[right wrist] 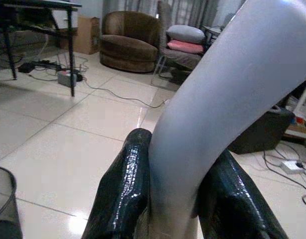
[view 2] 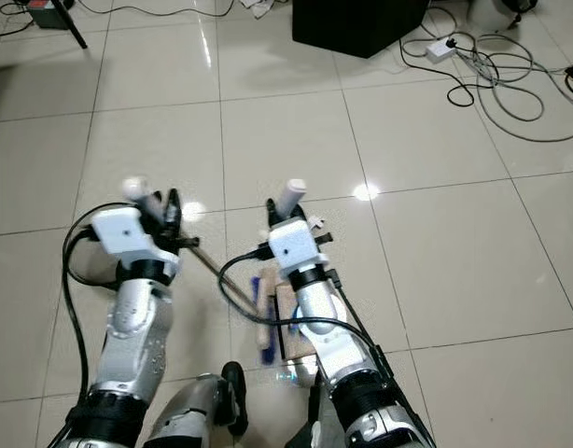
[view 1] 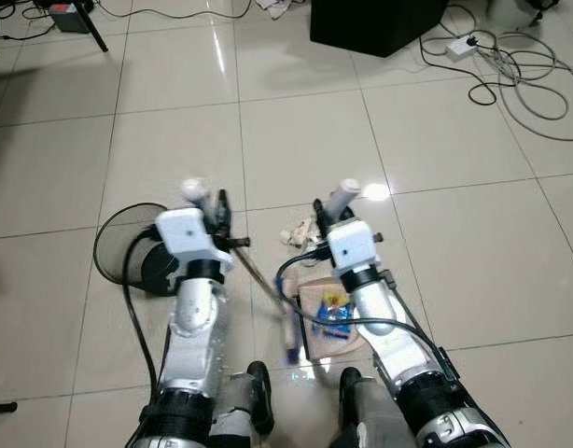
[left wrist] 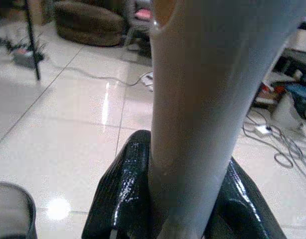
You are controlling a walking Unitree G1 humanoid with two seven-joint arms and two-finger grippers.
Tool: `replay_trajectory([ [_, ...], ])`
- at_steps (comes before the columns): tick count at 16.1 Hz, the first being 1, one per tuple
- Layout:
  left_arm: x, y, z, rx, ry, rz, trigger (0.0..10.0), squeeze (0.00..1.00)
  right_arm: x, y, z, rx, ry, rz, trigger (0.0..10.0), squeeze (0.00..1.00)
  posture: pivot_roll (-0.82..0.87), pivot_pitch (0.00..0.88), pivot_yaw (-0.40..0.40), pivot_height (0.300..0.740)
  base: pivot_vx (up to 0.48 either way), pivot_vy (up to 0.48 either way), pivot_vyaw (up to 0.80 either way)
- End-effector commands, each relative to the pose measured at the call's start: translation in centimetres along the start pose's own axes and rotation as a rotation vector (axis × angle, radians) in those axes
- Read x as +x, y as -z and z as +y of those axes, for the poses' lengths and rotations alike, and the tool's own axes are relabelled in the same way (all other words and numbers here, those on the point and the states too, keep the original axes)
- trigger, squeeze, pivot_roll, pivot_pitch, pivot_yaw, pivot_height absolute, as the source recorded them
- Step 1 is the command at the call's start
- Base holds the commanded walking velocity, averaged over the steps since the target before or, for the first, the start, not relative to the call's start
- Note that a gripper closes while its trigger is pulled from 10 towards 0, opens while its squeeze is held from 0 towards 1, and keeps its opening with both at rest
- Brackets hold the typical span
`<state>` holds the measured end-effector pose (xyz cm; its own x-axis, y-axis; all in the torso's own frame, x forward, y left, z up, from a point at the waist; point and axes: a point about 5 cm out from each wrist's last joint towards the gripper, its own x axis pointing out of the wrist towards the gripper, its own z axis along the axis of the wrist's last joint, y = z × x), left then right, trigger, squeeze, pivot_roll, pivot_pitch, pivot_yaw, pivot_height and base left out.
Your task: Sweep floor
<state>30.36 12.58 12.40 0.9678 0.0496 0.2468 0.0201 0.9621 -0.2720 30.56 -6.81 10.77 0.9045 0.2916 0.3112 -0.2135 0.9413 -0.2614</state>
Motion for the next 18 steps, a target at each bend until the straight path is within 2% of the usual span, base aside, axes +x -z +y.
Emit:
replay_trajectory([
  [1, -0.1, -0.1, -1.0, -0.111, 0.009, 0.011, 10.0, 0.0, -0.7, 0.8, 0.7, 0.061, 0.006, 0.05, 10.0, 0.0, 0.02, 0.355, 0.062, 0.74, 0.0, 0.0, 0.0],
  [2, 0.3, -0.6, -1.0, -0.142, 0.004, -0.001, 10.0, 0.0, -0.7, 0.8, 0.4, 0.07, 0.02, 0.054, 10.0, 0.0, 0.02, 0.347, 0.062, 0.74, 0.0, 0.0, 0.0],
  [3, 0.6, -1.1, -1.1, -0.132, 0.036, -0.01, 10.0, 0.0, -0.7, 0.9, 0.1, 0.069, 0.023, 0.053, 10.0, 0.0, 0.03, 0.332, 0.06, 0.74, 0.0, 0.0, 0.0],
  [4, 0.8, -1.3, -0.9, -0.05, 0.094, -0.013, 10.0, 0.0, -1.0, 1.0, -0.3, 0.066, 0.03, 0.056, 10.0, 0.0, 0.03, 0.322, 0.058, 0.74, 0.0, 0.0, 0.0],
  [7, 1.1, -1.3, 0.4, 0.084, 0.125, -0.001, 10.0, 0.0, -1.3, 1.3, -0.9, 0.064, 0.039, 0.061, 10.0, 0.0, 0.02, 0.301, 0.057, 0.74, 0.0, 0.0, 0.0],
  [9, 1.3, -1.8, 1.3, 0.127, 0.131, -0.006, 10.0, 0.0, -1.8, 1.5, -1.3, 0.075, 0.055, 0.07, 10.0, 0.0, 0.03, 0.293, 0.057, 0.74, 0.0, 0.0, 0.0],
  [11, 1.5, -2.5, 2.0, 0.134, 0.135, -0.016, 10.0, 0.0, -2.4, 1.8, -1.9, 0.091, 0.081, 0.084, 10.0, 0.0, 0.03, 0.283, 0.058, 0.74, 0.0, 0.0, 0.0],
  [13, 1.9, -4.0, 2.8, 0.071, 0.149, -0.052, 10.0, 0.0, -3.4, 2.2, -2.9, 0.123, 0.126, 0.096, 10.0, 0.0, 0.03, 0.265, 0.063, 0.74, 0.0, 0.0, 0.0],
  [18, 2.0, -5.4, 4.4, 0.102, 0.156, -0.079, 10.0, 0.0, -3.8, 1.6, -4.8, 0.185, 0.182, 0.063, 10.0, 0.0, 0.03, 0.23, 0.066, 0.74, 0.0, 0.0, 0.0],
])
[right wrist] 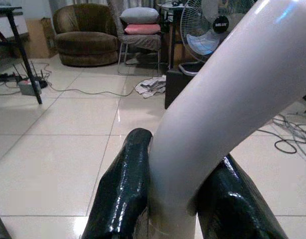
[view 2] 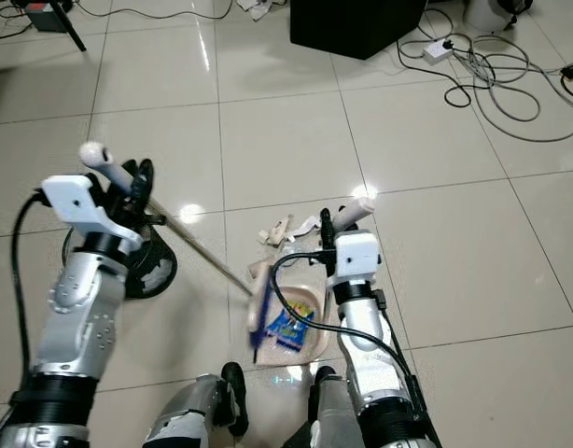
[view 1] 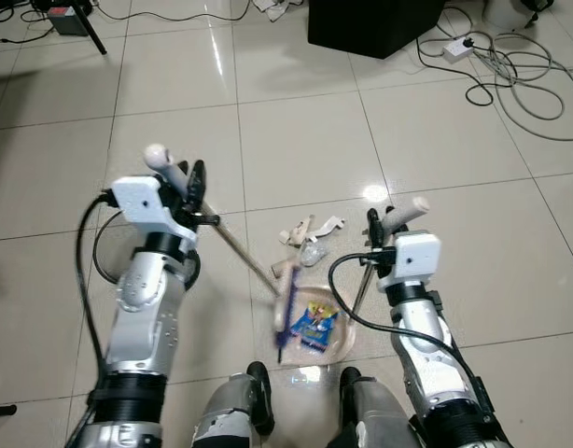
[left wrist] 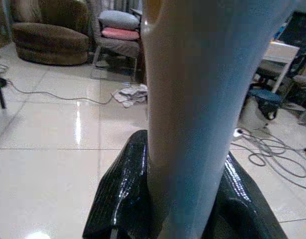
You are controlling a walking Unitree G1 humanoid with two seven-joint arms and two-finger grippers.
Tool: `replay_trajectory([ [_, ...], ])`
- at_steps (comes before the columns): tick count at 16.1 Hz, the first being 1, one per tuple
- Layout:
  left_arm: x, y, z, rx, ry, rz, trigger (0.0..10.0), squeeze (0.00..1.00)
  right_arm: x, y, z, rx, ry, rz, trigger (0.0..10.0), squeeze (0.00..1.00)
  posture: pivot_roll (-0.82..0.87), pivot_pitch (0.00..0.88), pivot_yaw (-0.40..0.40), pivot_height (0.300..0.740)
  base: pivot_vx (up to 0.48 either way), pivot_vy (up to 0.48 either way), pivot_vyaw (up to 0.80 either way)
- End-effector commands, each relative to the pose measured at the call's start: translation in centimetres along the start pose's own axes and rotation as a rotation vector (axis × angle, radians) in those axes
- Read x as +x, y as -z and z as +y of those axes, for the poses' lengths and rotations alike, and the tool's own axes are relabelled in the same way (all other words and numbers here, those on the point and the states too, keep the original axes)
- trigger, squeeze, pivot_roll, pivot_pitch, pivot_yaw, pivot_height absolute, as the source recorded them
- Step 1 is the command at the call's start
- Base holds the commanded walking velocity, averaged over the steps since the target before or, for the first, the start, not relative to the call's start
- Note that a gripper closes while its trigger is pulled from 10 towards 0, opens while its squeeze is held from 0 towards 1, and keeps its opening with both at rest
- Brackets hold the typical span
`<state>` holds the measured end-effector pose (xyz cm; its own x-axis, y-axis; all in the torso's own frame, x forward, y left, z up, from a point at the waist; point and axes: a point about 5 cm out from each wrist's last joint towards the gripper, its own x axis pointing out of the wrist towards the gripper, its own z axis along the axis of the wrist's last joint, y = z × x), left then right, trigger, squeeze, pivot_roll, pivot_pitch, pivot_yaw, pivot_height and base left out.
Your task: Sweep floor
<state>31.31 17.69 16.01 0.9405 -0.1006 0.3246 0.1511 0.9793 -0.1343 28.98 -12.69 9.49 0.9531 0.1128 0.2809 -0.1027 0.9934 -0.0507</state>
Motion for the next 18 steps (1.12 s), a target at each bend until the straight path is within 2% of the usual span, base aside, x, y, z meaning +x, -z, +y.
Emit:
replay_trajectory([
  [1, -0.3, -1.3, 1.1, 0.033, -0.019, -0.045, 10.0, 0.0, -0.4, -0.4, -0.5, 0.029, 0.011, -0.008, 10.0, 0.0, 0.03, 0.226, 0.064, 0.74, 0.0, 0.0, 0.0],
  [4, -0.5, -2.1, 2.4, 0.092, -0.024, -0.059, 10.0, 0.0, -0.8, -0.7, -1.8, 0.052, 0.037, -0.014, 10.0, 0.0, 0.04, 0.208, 0.06, 0.74, 0.0, 0.0, 0.0],
  [6, -1.4, -1.3, 3.2, 0.202, 0.016, 0.007, 10.0, 0.0, -0.8, -1.6, -2.6, 0.076, 0.059, -0.033, 10.0, 0.0, 0.03, 0.188, 0.067, 0.74, 0.0, 0.0, 0.0],
  [9, -3.1, -0.1, 4.2, 0.281, -0.01, 0.069, 10.0, 0.0, -0.7, -3.6, -3.3, 0.116, 0.057, -0.065, 10.0, 0.0, 0.02, 0.167, 0.07, 0.74, 0.0, 0.0, 0.0],
  [13, -5.4, 1.5, 4.7, 0.292, -0.04, 0.167, 10.0, 0.0, -0.5, -6.4, -3.6, 0.16, -0.019, -0.045, 10.0, 0.0, 0.01, 0.141, 0.075, 0.74, 0.0, 0.0, 0.0],
  [14, -6.1, 1.9, 4.8, 0.291, -0.054, 0.207, 10.0, 0.0, 0.0, -7.7, -4.0, 0.156, -0.013, -0.073, 10.0, 0.0, 0.01, 0.136, 0.076, 0.74, 0.0, 0.0, 0.0],
  [16, -6.6, 2.2, 4.8, 0.287, -0.065, 0.227, 10.0, 0.0, 0.6, -9.1, -4.2, 0.153, -0.011, -0.102, 10.0, 0.0, 0.0, 0.127, 0.079, 0.74, 0.0, 0.0, 0.0],
  [17, -7.1, 2.4, 4.5, 0.27, -0.088, 0.238, 10.0, 0.0, 2.0, -11.8, -4.4, 0.179, -0.003, -0.15, 10.0, 0.0, 0.0, 0.113, 0.083, 0.74, 0.0, 0.0, 0.0],
  [18, -7.3, 3.0, 3.9, 0.244, -0.103, 0.253, 10.0, 0.0, 3.0, -13.4, -4.2, 0.168, -0.022, -0.187, 10.0, 0.0, 0.0, 0.102, 0.082, 0.74, 0.0, 0.0, 0.8],
])
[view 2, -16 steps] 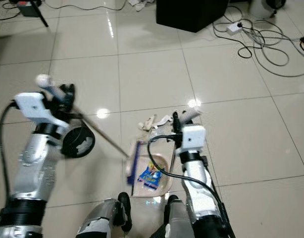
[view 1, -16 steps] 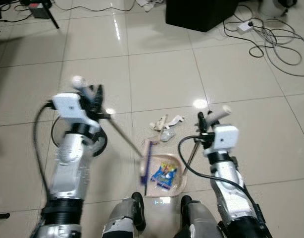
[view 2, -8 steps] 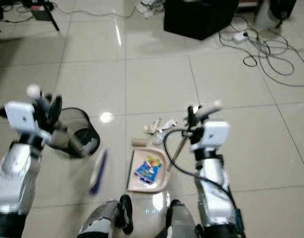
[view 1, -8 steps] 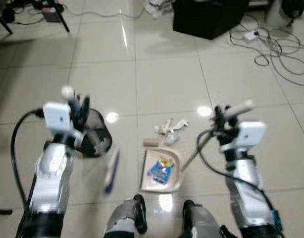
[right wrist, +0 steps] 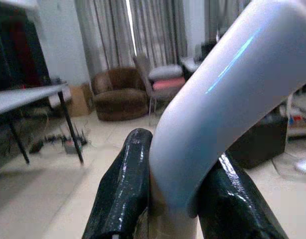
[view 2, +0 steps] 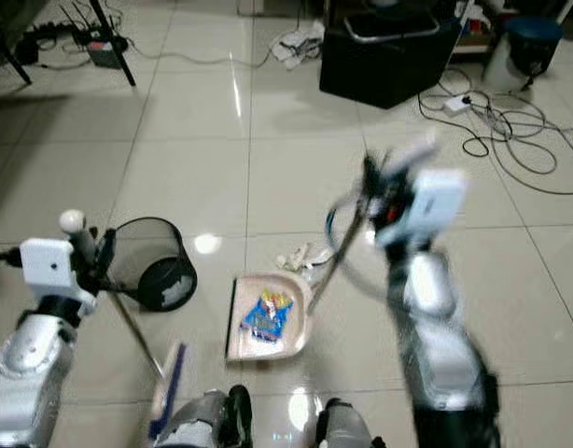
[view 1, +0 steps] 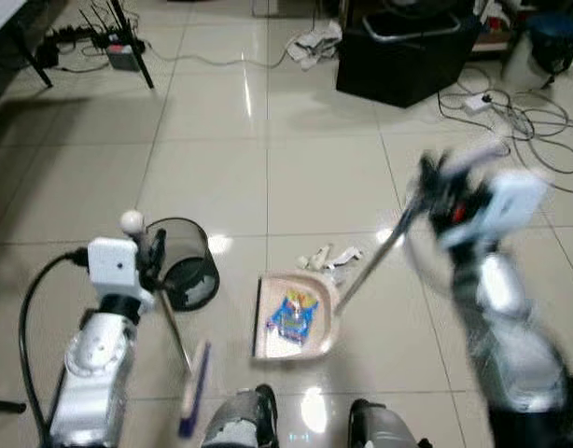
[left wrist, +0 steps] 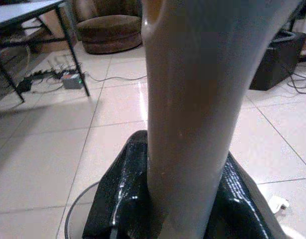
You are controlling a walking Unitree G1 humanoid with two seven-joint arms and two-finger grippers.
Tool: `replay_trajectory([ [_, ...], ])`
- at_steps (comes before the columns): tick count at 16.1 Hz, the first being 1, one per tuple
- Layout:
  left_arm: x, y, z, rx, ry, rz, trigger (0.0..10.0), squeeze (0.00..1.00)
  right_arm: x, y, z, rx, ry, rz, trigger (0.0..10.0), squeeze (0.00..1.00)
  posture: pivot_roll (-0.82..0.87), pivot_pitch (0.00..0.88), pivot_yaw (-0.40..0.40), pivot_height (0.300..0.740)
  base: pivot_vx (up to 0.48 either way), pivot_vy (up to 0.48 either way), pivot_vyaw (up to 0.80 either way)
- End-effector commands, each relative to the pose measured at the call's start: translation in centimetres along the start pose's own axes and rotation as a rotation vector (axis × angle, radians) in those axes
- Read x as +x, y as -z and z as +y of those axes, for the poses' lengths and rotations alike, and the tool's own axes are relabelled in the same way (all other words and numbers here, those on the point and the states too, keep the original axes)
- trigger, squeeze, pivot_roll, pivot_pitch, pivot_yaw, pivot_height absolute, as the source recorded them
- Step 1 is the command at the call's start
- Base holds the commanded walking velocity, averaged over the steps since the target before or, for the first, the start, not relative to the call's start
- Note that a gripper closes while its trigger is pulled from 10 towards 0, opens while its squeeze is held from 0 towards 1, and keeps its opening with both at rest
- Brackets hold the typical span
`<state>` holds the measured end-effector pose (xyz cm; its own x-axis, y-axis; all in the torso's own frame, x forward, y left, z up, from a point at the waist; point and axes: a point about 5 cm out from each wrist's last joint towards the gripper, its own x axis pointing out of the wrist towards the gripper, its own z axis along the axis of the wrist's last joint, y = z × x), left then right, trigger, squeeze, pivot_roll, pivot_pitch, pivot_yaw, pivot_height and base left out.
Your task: Sweep floor
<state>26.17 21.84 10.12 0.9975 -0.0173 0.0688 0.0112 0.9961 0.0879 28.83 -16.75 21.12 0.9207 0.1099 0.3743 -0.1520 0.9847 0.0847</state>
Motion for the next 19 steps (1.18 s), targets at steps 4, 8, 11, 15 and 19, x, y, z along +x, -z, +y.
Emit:
replay_trajectory([
  [4, 0.2, -0.3, -1.8, -0.009, 0.018, 0.001, 10.0, 0.0, 2.4, -4.3, 1.4, 0.034, -0.042, -0.137, 10.0, 0.0, 0.0, 0.08, 0.078, 0.74, 0.0, 0.0, 0.8],
  [8, 0.5, -1.3, -2.4, 0.033, 0.049, -0.04, 10.0, 0.0, 3.5, -5.8, 1.4, 0.084, -0.002, -0.168, 10.0, 0.0, 0.01, 0.064, 0.079, 0.74, 0.0, 0.0, 0.8],
  [11, 0.9, -1.7, -2.6, 0.046, 0.05, -0.05, 10.0, 0.0, 3.8, -5.6, 1.3, 0.085, 0.02, -0.16, 10.0, 0.0, 0.01, 0.056, 0.078, 0.74, 0.185, 0.0, 0.8],
  [15, 1.3, -2.3, -3.3, 0.044, 0.062, -0.072, 10.0, 0.0, 4.0, -5.2, 1.6, 0.087, 0.031, -0.143, 10.0, 0.0, 0.01, 0.048, 0.076, 0.74, 0.346, 0.0, 0.71],
  [19, 1.5, -2.3, -3.6, 0.041, 0.072, -0.063, 10.0, 0.0, 3.7, -5.2, 1.1, 0.069, 0.054, -0.149, 10.0, 0.0, 0.0, 0.047, 0.082, 0.74, 0.358, 0.0, 0.0],
])
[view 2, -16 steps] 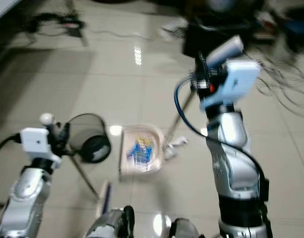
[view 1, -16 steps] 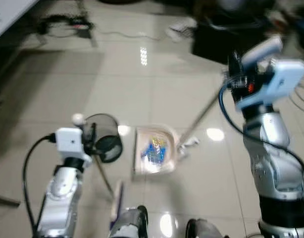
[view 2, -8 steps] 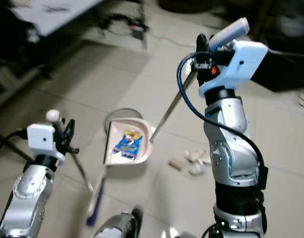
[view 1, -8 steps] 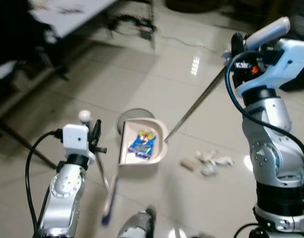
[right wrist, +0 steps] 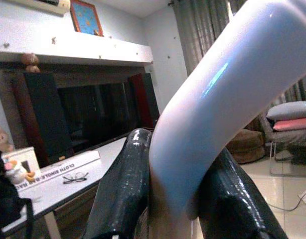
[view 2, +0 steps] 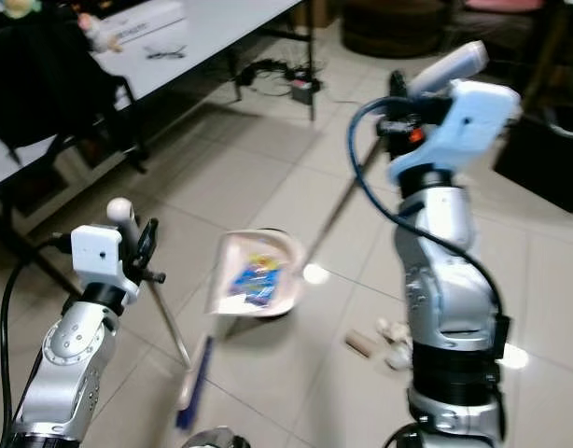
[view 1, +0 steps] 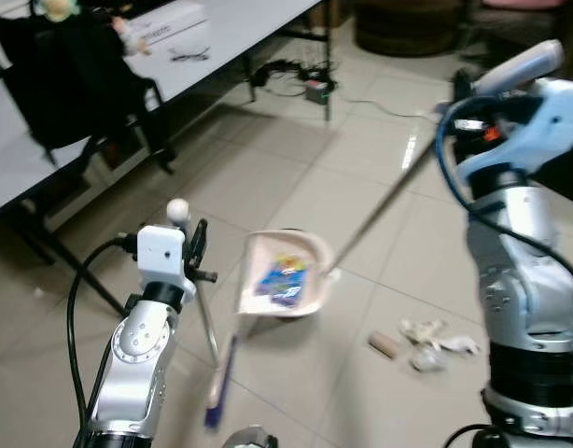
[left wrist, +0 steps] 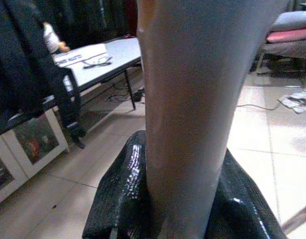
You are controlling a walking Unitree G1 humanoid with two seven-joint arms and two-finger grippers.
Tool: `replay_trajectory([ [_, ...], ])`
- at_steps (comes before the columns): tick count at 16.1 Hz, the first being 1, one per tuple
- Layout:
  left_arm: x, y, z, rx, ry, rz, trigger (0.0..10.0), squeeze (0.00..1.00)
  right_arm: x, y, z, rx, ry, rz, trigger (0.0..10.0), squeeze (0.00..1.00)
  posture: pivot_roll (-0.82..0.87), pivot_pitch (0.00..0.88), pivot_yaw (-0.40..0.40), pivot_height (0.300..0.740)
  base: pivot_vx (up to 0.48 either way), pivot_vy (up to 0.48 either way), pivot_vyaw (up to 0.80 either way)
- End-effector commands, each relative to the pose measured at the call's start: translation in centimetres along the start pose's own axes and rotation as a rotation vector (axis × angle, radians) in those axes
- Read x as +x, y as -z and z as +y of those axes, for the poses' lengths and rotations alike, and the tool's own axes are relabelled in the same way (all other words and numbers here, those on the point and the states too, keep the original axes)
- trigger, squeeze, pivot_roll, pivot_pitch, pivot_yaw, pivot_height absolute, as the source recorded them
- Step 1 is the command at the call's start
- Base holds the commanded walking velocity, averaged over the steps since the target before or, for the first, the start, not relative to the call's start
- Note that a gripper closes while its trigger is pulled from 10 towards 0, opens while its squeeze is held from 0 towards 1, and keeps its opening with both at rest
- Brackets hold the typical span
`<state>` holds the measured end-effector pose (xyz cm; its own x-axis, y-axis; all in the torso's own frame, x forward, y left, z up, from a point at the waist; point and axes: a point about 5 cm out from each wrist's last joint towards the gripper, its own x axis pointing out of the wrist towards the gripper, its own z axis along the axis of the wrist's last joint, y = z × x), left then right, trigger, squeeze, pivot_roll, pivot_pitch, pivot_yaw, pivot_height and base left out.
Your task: Sweep floor
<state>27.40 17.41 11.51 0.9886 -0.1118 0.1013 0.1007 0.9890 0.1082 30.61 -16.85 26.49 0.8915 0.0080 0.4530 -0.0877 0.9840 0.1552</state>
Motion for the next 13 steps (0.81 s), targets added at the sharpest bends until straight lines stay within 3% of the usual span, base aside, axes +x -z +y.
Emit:
replay_trajectory([
  [1, 0.1, -0.6, 0.7, 0.03, -0.017, -0.018, 10.0, 0.0, 0.1, -0.9, 1.0, 0.03, -0.028, -0.049, 10.0, 0.0, 0.0, 0.046, 0.083, 0.74, 0.356, 0.0, 0.0],
  [13, -0.8, -0.2, 2.1, 0.057, -0.102, -0.009, 10.0, 0.0, 0.6, -0.3, 0.9, 0.053, -0.025, -0.023, 10.0, 0.0, 0.01, 0.043, 0.008, 0.74, 0.359, 0.0, 0.0],
])
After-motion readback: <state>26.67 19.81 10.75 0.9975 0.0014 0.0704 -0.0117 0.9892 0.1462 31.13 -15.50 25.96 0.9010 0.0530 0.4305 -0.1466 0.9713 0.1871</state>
